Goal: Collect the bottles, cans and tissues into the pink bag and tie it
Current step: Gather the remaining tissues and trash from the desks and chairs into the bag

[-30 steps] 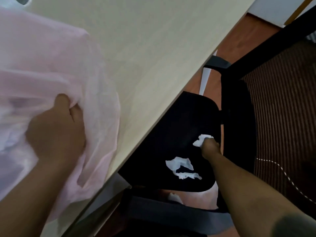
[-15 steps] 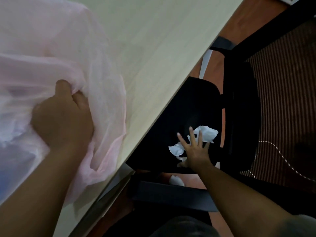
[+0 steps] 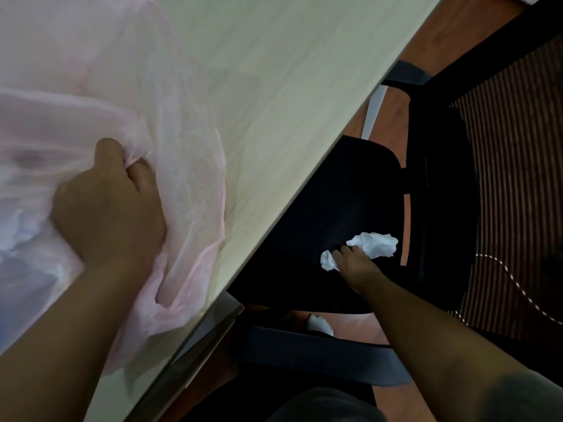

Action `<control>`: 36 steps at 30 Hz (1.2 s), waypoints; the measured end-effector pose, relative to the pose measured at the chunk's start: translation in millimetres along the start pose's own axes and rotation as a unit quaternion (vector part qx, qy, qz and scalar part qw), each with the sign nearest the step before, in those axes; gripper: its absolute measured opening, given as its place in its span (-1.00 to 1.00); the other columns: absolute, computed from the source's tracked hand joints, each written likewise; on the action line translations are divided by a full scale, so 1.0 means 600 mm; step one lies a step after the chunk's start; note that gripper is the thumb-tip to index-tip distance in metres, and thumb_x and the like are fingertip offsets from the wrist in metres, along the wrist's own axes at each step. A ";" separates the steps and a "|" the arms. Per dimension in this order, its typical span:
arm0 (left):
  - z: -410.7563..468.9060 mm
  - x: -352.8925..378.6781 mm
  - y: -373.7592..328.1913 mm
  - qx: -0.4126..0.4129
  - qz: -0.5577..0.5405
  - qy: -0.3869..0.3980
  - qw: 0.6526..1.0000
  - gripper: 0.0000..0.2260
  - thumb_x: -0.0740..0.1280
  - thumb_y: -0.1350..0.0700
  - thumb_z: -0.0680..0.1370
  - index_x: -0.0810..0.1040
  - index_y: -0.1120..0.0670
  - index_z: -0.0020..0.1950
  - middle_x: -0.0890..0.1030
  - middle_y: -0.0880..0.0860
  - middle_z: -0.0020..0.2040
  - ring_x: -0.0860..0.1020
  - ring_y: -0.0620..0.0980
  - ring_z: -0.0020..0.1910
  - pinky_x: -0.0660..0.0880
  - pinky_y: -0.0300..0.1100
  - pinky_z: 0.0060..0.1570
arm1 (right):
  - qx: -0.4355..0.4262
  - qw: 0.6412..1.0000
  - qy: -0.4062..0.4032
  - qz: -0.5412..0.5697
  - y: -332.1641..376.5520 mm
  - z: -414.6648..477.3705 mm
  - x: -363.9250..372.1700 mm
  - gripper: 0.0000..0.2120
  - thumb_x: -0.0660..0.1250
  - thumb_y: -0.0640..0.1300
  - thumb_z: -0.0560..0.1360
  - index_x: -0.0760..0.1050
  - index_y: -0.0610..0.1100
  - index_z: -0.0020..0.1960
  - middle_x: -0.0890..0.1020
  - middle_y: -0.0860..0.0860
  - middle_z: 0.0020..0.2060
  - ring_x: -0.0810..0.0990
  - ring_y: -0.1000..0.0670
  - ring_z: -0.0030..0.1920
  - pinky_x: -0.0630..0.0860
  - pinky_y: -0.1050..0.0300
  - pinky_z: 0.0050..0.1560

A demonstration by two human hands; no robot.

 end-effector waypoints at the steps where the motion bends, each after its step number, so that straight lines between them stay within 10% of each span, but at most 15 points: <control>1: 0.000 0.000 0.000 0.000 -0.002 -0.001 1.000 -0.74 0.00 -0.05 0.61 0.32 0.11 -0.07 0.49 0.33 -0.33 0.47 0.32 -0.35 0.44 0.19 -0.23 | 0.011 0.999 -0.011 0.037 0.003 -0.007 -0.015 -0.54 0.54 -0.24 0.25 0.50 -0.27 0.09 0.61 -0.17 -0.19 0.58 -0.18 -0.24 0.53 -0.07 -0.21; 5: 0.000 0.004 0.001 0.007 -0.008 0.008 1.000 -0.75 -0.01 -0.07 0.61 0.29 0.08 -0.07 0.48 0.32 -0.34 0.47 0.32 -0.35 0.45 0.20 -0.23 | 0.023 0.980 -0.103 0.167 0.030 -0.035 -0.065 -0.77 0.31 -0.31 0.45 0.40 -0.17 0.09 0.56 -0.09 -0.12 0.54 -0.07 -0.14 0.50 0.05 -0.16; 9: 0.001 0.003 0.006 -0.003 -0.012 0.025 1.000 -0.80 0.04 -0.03 0.63 0.28 0.06 -0.09 0.44 0.23 -0.36 0.45 0.22 -0.39 0.44 0.04 -0.27 | 0.093 0.972 -0.142 0.164 0.013 -0.045 -0.069 -0.58 0.55 -0.29 0.22 0.43 -0.15 -0.02 0.52 -0.10 -0.18 0.50 -0.08 -0.23 0.42 0.06 -0.27; 14: 0.003 0.020 0.019 -0.006 -0.058 0.034 0.998 -0.80 0.03 -0.04 0.63 0.24 0.04 -0.11 0.40 0.13 -0.35 0.43 0.18 -0.36 0.45 0.05 -0.27 | 0.277 0.945 -0.067 0.161 -0.031 -0.036 -0.059 -0.40 0.51 -0.21 0.29 0.41 -0.01 0.29 0.20 -0.19 0.47 0.19 -0.34 0.39 0.28 -0.28 0.25; 21: 0.003 0.023 0.017 0.008 0.026 -0.028 0.999 -0.80 0.07 0.01 0.61 0.34 0.12 -0.07 0.49 0.33 -0.34 0.48 0.33 -0.36 0.32 0.07 -0.36 | 0.244 0.965 -0.006 0.096 -0.036 -0.025 -0.064 -0.50 0.39 -0.19 0.44 0.28 -0.19 0.31 0.40 -0.12 0.24 0.42 -0.13 0.21 0.35 0.05 0.24; 32: 0.028 -0.172 0.023 -0.045 -0.204 0.125 0.970 -0.80 0.11 0.10 0.64 0.33 0.15 -0.15 0.53 0.26 -0.15 0.50 0.26 -0.13 0.44 0.04 -0.14 | 0.085 0.891 -0.378 0.235 0.080 -0.230 -0.421 -0.72 0.13 -0.48 0.45 0.27 -0.11 -0.13 0.32 -0.06 -0.20 0.31 -0.05 -0.17 0.21 0.12 -0.18; 36: 0.044 -0.294 0.060 -0.113 -0.247 0.124 0.954 -0.69 0.08 0.02 0.67 0.42 0.20 -0.11 0.51 0.11 -0.17 0.48 0.16 -0.12 0.33 -0.09 -0.18 | 0.008 0.836 -0.450 0.315 0.182 -0.266 -0.588 -0.88 0.22 -0.38 0.51 0.40 -0.26 0.03 0.36 -0.13 -0.08 0.24 0.01 -0.11 0.12 0.27 -0.06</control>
Point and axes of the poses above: each hand's wrist, its own z-axis towards the middle knuckle, its own x-axis out of the palm, y = z × x, the point moved 1 cm from there along z, towards the middle knuckle
